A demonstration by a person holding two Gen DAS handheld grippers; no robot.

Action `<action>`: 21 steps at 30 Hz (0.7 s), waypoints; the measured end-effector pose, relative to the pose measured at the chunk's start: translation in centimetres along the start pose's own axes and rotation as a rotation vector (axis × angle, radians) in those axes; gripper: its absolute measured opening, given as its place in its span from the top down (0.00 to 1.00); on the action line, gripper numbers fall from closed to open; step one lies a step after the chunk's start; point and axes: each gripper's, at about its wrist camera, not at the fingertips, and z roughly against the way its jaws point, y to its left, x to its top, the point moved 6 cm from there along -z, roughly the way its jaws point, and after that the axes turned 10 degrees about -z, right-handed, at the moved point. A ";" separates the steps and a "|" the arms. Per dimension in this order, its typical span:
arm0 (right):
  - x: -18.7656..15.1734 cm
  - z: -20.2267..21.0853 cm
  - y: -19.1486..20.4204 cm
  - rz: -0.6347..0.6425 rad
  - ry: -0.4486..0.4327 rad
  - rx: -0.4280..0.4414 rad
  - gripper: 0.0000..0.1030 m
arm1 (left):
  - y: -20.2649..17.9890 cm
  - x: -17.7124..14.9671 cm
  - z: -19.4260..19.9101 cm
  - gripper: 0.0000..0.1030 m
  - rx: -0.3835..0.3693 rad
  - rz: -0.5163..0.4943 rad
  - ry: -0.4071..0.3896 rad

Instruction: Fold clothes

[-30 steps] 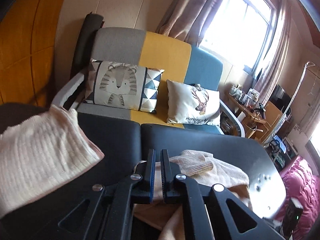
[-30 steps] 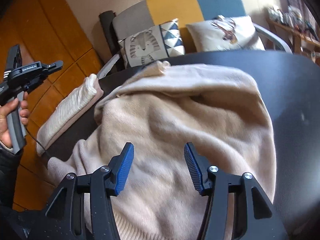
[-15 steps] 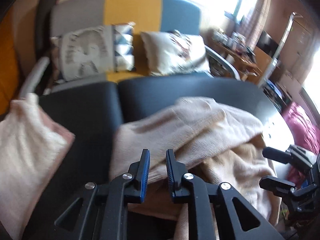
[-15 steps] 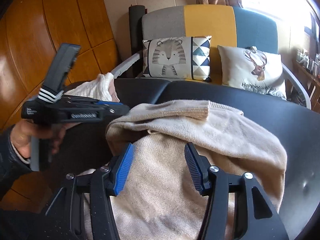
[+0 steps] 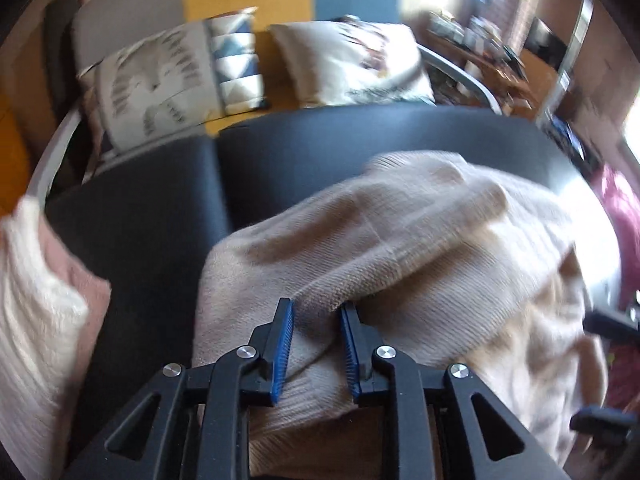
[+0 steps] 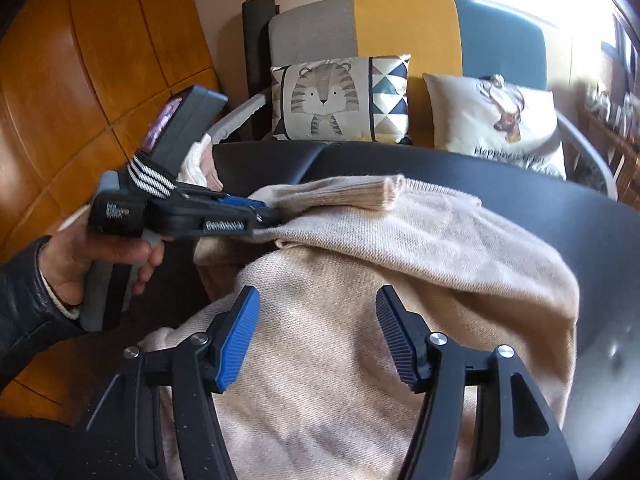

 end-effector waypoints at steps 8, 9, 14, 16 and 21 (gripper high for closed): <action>1.0 -1.2 1.7 0.164 -0.011 -0.060 0.38 | 4.9 -0.5 3.7 0.95 0.049 0.186 -0.146; 1.3 -1.5 2.1 0.203 -0.014 -0.063 0.38 | 5.5 -0.6 4.2 0.95 0.051 0.209 -0.161; 2.0 -4.7 4.9 0.456 0.015 -0.092 0.37 | 7.1 -1.0 5.9 0.95 0.048 0.256 -0.199; 2.0 -6.7 5.7 0.552 0.054 -0.107 0.37 | 7.4 -1.3 6.2 0.95 0.046 0.258 -0.200; 2.2 -11.0 6.4 0.638 0.105 -0.176 0.37 | 7.6 -2.1 5.7 0.95 0.021 0.240 -0.168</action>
